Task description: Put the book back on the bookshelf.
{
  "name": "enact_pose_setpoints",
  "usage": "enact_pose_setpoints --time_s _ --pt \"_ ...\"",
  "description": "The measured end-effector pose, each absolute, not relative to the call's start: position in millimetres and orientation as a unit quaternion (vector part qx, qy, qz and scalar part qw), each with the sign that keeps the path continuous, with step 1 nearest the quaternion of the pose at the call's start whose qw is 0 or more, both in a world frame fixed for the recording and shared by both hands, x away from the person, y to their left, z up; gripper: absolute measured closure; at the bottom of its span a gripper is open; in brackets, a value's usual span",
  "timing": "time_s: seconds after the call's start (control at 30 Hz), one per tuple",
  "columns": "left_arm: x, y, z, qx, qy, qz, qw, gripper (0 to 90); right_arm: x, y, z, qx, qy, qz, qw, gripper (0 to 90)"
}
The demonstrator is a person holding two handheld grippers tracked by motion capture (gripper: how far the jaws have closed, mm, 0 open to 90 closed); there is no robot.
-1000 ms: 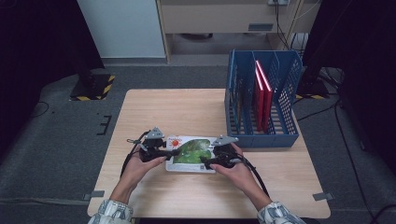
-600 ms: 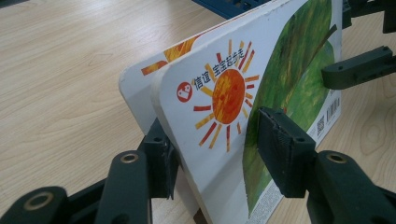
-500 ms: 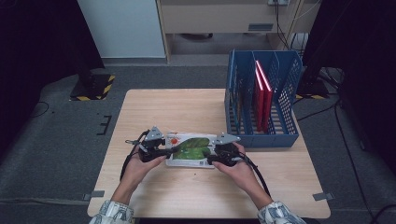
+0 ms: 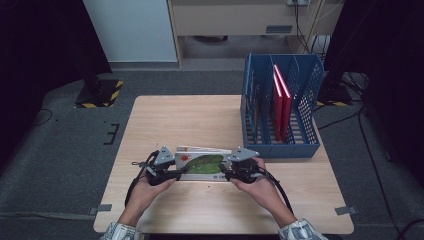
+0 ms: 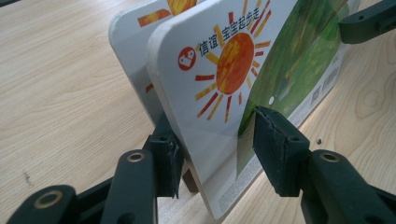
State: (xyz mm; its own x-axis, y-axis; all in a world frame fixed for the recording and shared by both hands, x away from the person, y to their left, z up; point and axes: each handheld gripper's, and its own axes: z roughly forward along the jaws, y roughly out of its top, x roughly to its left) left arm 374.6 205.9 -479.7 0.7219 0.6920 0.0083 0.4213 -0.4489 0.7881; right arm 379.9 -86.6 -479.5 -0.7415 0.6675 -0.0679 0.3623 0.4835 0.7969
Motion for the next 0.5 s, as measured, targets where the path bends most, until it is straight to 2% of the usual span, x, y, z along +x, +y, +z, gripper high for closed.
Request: enact_pose_setpoints --time_s 0.33,0.5 --pt "393 207 -484 0.818 0.352 0.183 0.417 52.3 390 -80 -481 0.311 0.832 0.405 0.216 49.9" --pt "391 207 -486 0.814 0.355 0.184 0.423 48.1 388 -80 -482 0.304 0.835 0.407 0.21 45.9"
